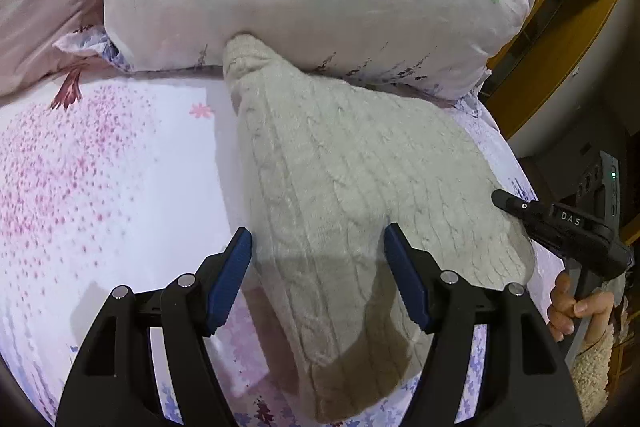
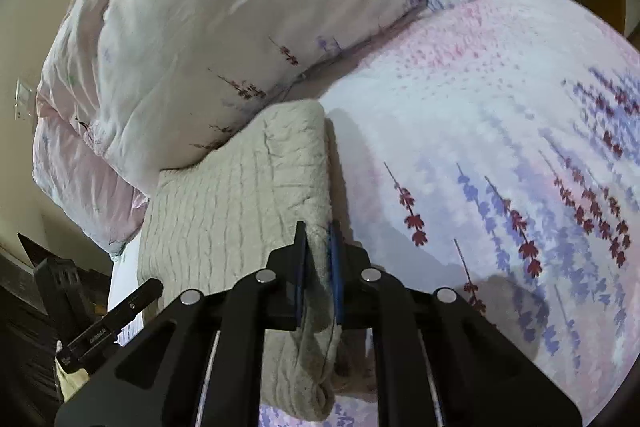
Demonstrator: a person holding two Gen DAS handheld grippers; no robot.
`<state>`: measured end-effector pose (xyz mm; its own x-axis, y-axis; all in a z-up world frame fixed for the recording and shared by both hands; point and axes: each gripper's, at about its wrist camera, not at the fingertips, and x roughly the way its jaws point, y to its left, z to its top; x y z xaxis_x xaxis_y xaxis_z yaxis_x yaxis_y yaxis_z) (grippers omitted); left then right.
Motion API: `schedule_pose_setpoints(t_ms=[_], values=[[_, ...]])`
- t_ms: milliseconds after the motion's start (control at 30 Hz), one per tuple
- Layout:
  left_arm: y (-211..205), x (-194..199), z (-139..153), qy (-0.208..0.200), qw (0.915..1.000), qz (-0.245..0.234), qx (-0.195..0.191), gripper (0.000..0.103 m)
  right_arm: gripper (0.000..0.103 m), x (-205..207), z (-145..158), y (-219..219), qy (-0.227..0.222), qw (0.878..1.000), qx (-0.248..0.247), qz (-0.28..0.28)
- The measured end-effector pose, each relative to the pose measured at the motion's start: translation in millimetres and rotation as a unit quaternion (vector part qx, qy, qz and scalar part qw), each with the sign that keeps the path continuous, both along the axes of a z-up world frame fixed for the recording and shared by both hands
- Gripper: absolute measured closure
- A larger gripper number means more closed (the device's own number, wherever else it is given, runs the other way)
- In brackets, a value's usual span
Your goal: Fold small clothes
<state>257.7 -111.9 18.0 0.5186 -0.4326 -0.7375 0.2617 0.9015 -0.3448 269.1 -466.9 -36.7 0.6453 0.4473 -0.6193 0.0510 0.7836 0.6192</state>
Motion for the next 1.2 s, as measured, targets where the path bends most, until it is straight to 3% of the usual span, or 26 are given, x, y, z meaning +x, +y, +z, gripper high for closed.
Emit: schedule_pose_setpoints(t_ms=[67,133,200,367,400,467,533,700,767,800,833,900,1200], values=[[2,-2,1,-0.002,1.0,0.001,0.002,0.034,0.09,-4,1,1,-0.005,1.0,0.0,0.006],[2,-7,2,-0.004,1.0,-0.001,0.006,0.034,0.077,-14,4,-1,-0.006,1.0,0.002,0.008],[1,-9,2,-0.002,1.0,-0.002,0.007,0.034,0.071,-24,6,-4,-0.009,1.0,0.003,0.011],[0,-12,0,0.003,0.9999,-0.002,0.01,0.034,0.069,-43,0,3,-0.003,0.999,0.003,0.036],[0,-13,-1,0.004,0.9999,-0.002,0.011,0.034,0.069,-45,-3,5,0.0,0.999,0.001,0.039],[-7,-12,-2,0.005,0.9999,-0.002,0.012,0.034,0.085,-46,-9,7,0.0,0.999,0.001,0.043],[-7,-14,-4,0.008,0.9999,-0.004,0.011,0.034,0.092,-48,-11,5,-0.006,0.999,0.01,0.035],[-10,-16,-12,0.03,0.9994,-0.013,-0.008,0.032,0.093,-47,-17,-6,0.004,1.0,0.027,0.01],[-4,-13,-11,0.041,0.9985,-0.01,-0.036,0.028,0.087,-48,-13,-6,0.001,1.0,0.026,0.018],[1,-11,-10,0.045,0.9977,-0.008,-0.05,0.025,0.078,-46,-8,-7,-0.001,0.999,0.03,0.016],[5,-9,-8,0.049,0.9969,-0.004,-0.063,0.023,0.057,-43,-3,-10,-0.004,0.999,0.038,0.012],[12,1,-6,0.059,0.9944,0.003,-0.087,0.019,0.036,-34,3,-16,-0.011,0.998,0.057,0.005],[18,34,-18,0.109,0.9849,0.014,-0.134,0.017,0.036,36,-12,-10,0.052,0.994,0.09,0.042]])
